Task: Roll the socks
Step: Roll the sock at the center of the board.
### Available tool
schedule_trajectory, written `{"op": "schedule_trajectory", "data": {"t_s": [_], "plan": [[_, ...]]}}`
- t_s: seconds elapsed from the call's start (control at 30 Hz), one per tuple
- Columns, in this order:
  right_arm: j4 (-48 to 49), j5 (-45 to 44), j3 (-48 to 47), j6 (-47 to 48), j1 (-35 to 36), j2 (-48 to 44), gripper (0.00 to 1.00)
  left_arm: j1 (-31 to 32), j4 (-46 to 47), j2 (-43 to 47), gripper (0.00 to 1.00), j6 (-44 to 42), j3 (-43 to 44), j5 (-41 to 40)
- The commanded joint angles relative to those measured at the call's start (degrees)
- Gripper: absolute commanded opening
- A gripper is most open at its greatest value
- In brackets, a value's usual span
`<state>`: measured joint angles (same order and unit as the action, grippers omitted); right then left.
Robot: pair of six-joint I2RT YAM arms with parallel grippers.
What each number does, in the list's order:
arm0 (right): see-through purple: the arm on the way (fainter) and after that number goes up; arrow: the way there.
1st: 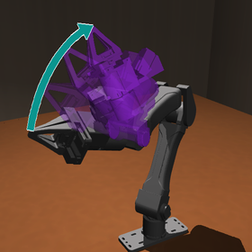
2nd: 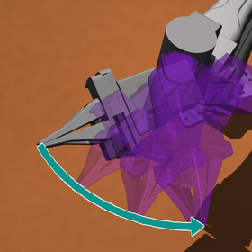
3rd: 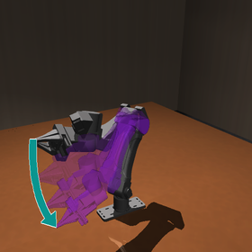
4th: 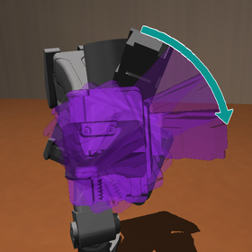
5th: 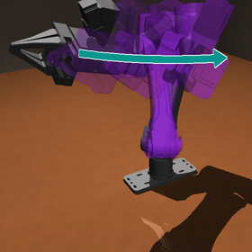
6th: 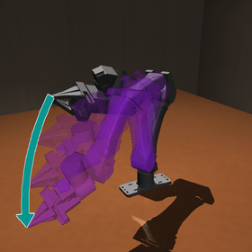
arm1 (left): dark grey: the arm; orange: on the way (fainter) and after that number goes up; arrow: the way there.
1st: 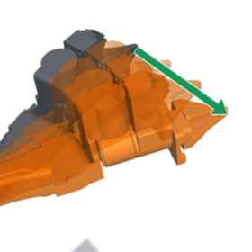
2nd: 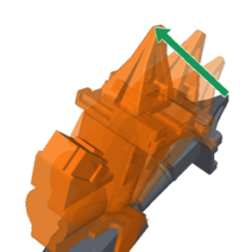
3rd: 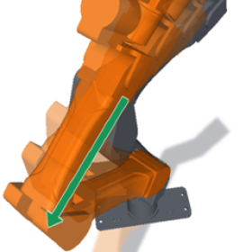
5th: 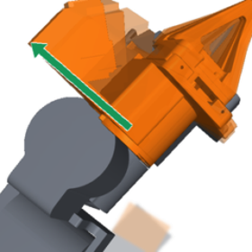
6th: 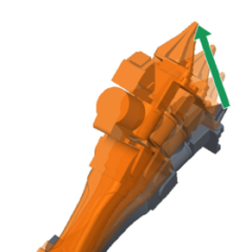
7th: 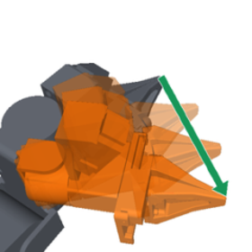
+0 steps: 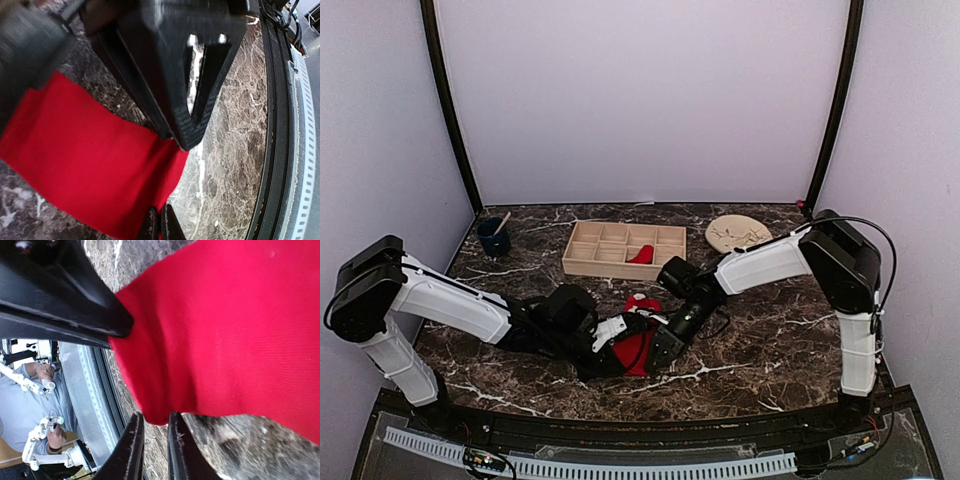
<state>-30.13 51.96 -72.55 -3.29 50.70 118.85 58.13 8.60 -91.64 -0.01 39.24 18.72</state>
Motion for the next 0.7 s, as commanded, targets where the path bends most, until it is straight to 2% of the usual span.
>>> {"op": "schedule_trajectory", "data": {"t_s": [0.0,0.27,0.67], "plan": [[4.0,-1.3,1.7,-1.4,-1.2,-3.2,0.18,-0.6,-5.9,-2.8,0.00,0.2,3.6,7.0],[10.0,-6.2,6.1,-4.8,-3.0,-7.0,0.23,-2.9,-8.0,-4.1,0.00,1.8,5.4,12.5],[21.7,-24.3,21.5,-10.3,-2.8,-21.1,0.23,-6.1,-16.8,-10.8,0.00,0.9,11.8,22.0]]}}
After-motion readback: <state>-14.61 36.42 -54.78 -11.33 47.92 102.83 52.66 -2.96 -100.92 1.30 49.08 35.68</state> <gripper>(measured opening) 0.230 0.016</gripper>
